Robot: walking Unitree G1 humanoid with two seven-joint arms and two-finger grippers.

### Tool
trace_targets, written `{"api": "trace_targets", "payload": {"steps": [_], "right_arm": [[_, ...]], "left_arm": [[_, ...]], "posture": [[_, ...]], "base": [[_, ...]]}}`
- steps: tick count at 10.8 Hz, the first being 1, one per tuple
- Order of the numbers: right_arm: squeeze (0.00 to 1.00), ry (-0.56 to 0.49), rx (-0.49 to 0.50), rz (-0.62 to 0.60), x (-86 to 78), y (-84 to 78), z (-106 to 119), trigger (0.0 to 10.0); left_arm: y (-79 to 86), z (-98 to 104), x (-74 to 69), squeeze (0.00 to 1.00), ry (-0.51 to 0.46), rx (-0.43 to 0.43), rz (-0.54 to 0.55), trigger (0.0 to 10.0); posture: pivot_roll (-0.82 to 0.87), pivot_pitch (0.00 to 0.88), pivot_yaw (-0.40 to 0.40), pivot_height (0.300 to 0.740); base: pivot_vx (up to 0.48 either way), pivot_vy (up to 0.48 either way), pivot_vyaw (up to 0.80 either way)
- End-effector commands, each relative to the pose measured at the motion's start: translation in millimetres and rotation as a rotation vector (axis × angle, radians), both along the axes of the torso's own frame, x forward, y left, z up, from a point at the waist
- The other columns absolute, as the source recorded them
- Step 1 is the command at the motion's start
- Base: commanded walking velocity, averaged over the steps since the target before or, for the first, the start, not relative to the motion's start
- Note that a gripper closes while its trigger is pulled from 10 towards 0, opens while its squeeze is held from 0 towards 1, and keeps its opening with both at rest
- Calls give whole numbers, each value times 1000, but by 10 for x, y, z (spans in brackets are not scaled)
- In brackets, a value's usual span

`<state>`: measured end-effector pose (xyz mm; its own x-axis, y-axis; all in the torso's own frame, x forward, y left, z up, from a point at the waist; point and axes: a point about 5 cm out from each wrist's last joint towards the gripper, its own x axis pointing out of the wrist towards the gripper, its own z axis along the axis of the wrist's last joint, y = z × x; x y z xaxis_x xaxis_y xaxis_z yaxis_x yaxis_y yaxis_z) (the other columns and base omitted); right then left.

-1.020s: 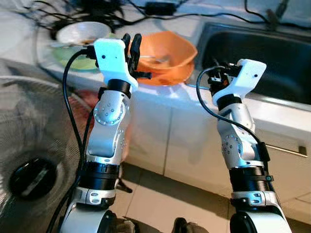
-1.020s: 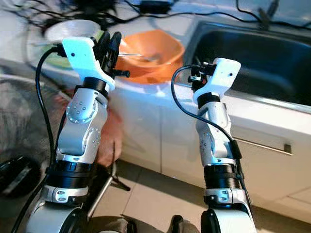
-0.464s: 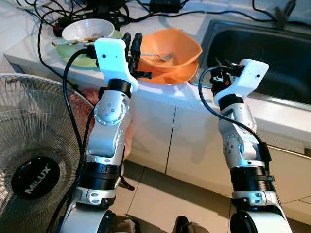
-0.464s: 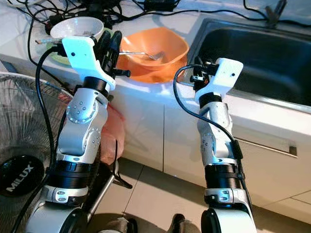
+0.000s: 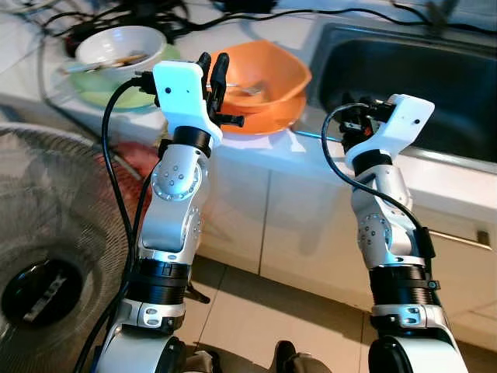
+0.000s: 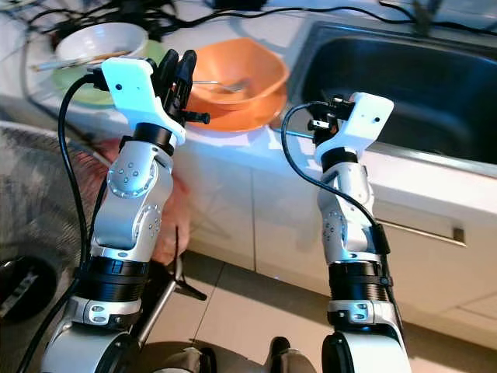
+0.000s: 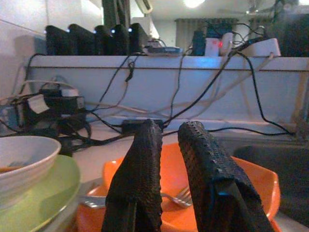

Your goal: Kitchen organization

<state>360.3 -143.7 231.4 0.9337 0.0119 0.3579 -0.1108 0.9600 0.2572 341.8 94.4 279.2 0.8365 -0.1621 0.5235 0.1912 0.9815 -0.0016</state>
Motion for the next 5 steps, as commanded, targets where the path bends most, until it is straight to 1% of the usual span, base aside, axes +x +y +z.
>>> {"api": "trace_targets", "payload": {"steps": [1,2,5], "right_arm": [[0,-10,8,11,4,22,28,10000],[0,-17,11,9,2,18,38,10000],[0,-20,14,4,3,13,45,10000]], "left_arm": [[15,18,-10,0,-14,1,0,10000],[11,17,-14,0,-15,2,0,10000],[8,19,-15,0,-17,6,1,10000]], "posture": [[88,177,41,740],[89,175,40,740],[88,177,39,740]], "base": [[0,0,0],[277,0,-800],[360,0,0]]}}
